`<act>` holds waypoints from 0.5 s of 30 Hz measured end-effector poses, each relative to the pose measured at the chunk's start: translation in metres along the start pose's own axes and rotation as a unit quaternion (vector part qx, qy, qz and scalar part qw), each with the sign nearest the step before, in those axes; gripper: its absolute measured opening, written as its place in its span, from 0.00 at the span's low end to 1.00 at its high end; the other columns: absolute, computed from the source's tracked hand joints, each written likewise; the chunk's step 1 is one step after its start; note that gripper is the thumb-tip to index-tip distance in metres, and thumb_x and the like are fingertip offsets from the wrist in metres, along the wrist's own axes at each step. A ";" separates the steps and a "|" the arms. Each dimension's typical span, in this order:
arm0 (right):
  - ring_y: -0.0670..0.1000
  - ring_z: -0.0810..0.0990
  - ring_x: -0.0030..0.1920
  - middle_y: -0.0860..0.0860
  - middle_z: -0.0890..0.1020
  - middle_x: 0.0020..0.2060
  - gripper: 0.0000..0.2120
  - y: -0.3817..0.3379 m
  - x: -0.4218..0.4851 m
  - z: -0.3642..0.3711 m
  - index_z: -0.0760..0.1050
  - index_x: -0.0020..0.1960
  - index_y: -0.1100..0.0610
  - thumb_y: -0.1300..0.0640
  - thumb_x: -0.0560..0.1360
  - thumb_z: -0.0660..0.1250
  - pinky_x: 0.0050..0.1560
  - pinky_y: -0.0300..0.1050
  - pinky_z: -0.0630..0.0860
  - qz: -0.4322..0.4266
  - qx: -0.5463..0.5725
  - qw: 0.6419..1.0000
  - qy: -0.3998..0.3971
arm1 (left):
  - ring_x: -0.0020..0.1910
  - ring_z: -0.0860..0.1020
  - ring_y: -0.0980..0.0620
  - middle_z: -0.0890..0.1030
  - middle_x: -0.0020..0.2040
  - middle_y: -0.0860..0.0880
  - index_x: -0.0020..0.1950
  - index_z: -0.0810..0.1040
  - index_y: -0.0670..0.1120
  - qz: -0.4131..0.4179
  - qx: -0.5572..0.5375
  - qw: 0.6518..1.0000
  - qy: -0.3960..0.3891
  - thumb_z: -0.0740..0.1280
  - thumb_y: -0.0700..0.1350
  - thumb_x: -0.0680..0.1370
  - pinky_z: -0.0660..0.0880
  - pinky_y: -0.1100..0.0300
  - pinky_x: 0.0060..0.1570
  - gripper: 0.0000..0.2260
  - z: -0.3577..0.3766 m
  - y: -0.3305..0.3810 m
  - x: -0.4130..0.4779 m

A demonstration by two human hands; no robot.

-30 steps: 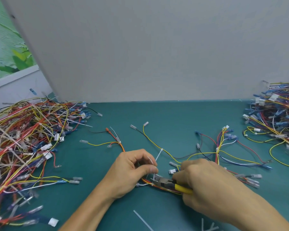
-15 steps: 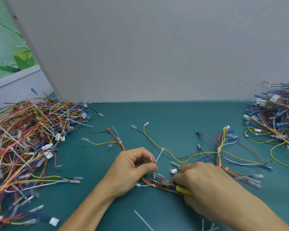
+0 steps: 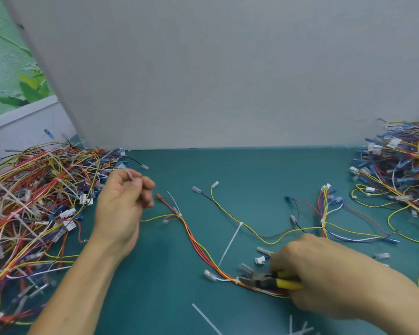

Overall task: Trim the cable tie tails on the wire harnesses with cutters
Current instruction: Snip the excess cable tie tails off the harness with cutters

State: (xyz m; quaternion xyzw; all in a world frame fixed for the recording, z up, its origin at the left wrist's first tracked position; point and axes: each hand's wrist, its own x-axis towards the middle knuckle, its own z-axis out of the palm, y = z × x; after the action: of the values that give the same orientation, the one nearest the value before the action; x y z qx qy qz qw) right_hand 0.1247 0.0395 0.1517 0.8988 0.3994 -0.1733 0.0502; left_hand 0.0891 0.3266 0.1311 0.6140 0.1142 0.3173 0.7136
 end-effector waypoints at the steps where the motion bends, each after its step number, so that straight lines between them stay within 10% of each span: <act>1: 0.56 0.74 0.42 0.48 0.68 0.34 0.07 0.000 -0.001 -0.002 0.62 0.34 0.52 0.55 0.67 0.60 0.38 0.49 0.71 -0.002 0.004 1.000 -0.002 | 0.26 0.67 0.57 0.74 0.34 0.49 0.43 0.69 0.47 -0.002 0.036 0.999 0.019 0.54 0.31 0.80 0.67 0.62 0.30 0.13 -0.003 -0.002 0.003; 6: 0.53 0.74 0.40 0.51 0.72 0.35 0.06 0.002 -0.011 -0.014 0.66 0.34 0.47 0.50 0.68 0.61 0.40 0.50 0.74 -0.022 0.037 0.999 0.005 | 0.31 0.70 0.59 0.74 0.35 0.54 0.45 0.77 0.52 0.036 0.302 0.952 -0.037 0.66 0.41 0.65 0.67 0.66 0.37 0.10 -0.009 -0.009 0.006; 11: 0.49 0.72 0.41 0.49 0.74 0.39 0.06 0.001 -0.015 -0.022 0.68 0.42 0.47 0.46 0.69 0.59 0.42 0.49 0.74 -0.049 0.056 0.995 0.064 | 0.38 0.74 0.66 0.78 0.48 0.57 0.55 0.82 0.50 0.097 0.522 0.823 -0.202 0.74 0.38 0.71 0.64 0.79 0.41 0.14 -0.005 -0.010 0.022; 15: 0.46 0.72 0.43 0.45 0.72 0.40 0.03 -0.006 -0.005 -0.020 0.69 0.42 0.44 0.46 0.71 0.58 0.45 0.48 0.74 -0.028 0.073 0.987 0.137 | 0.41 0.78 0.61 0.82 0.46 0.56 0.47 0.84 0.49 0.089 0.544 0.788 -0.273 0.72 0.41 0.74 0.71 0.70 0.50 0.04 -0.004 -0.008 0.030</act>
State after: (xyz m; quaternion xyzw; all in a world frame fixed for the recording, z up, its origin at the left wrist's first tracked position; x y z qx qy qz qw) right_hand 0.1228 0.0444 0.1727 0.9039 0.4137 -0.0781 -0.0757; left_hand 0.1124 0.3476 0.1288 0.9691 0.0130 0.0841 0.2316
